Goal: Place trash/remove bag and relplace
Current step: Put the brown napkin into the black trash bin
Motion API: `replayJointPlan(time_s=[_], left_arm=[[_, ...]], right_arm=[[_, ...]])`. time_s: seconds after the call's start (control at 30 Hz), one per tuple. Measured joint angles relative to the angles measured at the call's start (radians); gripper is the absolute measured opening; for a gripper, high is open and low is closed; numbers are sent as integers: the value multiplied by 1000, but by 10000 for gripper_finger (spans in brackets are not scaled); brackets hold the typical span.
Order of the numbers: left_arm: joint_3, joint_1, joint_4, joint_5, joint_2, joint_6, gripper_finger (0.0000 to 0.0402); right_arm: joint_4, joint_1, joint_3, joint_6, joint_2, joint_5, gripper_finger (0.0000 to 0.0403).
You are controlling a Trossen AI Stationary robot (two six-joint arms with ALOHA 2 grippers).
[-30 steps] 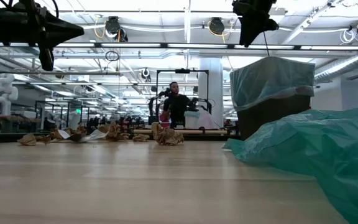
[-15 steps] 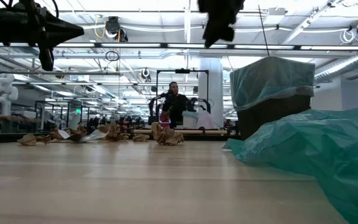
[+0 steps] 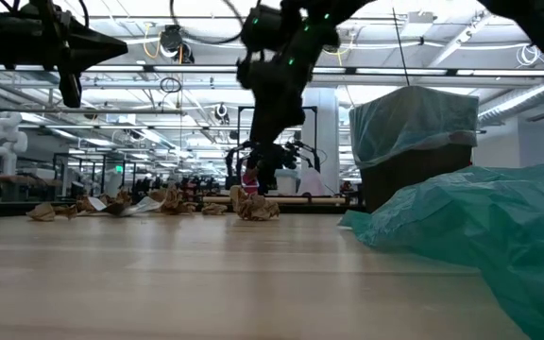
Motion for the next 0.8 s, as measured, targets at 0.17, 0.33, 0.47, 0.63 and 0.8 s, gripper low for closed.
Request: replayJointPlan(time_s=[0.17, 0.33, 0.47, 0.63, 0.8], left_arm=[[0, 0, 0, 0, 0, 0, 20], [0, 0, -1, 0, 0, 0, 20], [0, 0, 0, 0, 0, 0, 20], [0, 0, 0, 0, 0, 0, 20], [0, 0, -1, 0, 0, 0, 20]], right_arm=[[52, 20, 0, -1, 77, 73, 295], [86, 25, 0, 41, 152, 71, 296], [80, 20, 0, 103, 199, 75, 273], [75, 19, 0, 114, 214, 83, 161], [57, 20, 0, 78, 174, 35, 18]])
